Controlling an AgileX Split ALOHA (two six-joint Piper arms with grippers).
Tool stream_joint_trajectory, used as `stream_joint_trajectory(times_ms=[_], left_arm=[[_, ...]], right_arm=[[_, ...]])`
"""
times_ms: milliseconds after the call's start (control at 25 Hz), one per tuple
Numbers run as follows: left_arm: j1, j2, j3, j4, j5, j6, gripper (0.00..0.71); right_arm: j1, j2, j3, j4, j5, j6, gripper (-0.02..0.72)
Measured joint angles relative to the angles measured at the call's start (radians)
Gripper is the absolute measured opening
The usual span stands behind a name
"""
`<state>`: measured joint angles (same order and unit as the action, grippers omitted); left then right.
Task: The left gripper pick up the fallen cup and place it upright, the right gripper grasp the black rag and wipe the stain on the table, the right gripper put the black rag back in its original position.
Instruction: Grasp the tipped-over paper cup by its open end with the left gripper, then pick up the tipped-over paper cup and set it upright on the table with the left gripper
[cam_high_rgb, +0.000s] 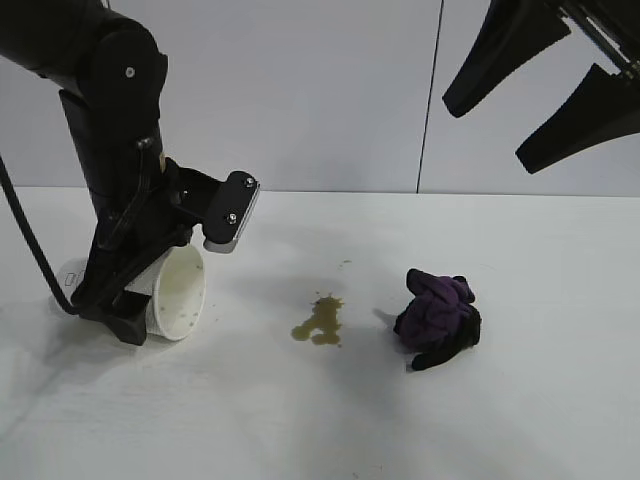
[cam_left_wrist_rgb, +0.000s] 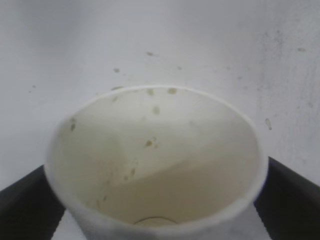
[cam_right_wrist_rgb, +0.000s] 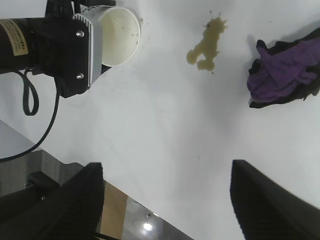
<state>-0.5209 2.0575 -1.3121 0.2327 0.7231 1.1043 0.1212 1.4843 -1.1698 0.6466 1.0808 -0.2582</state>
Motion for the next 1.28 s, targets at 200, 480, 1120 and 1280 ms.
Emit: stream_joint_trajectory(times_ms=[200,480,1120,1280], left_arm=[[-0.001,0.001,0.000,-0.004,-0.007,-0.014,0.599],[-0.001,-0.031,-0.004,-0.028,-0.042,-0.014,0.552],[0.373,-0.295,-0.003,-1.207,-0.101,0.325,0.570],[0.518,-0.296,0.057,-1.534,0.124,0.599,0.570]], right_arm=[[0.000,0.000,0.000,0.000,0.000,0.000,0.491],[0.000,0.000,0.000,-0.001,-0.003,0.000,0.491],[0.000,0.000,0.000,-0.001,-0.012,0.000,0.491],[0.000,0.000,0.000,-0.001,-0.019,0.000,0.491]])
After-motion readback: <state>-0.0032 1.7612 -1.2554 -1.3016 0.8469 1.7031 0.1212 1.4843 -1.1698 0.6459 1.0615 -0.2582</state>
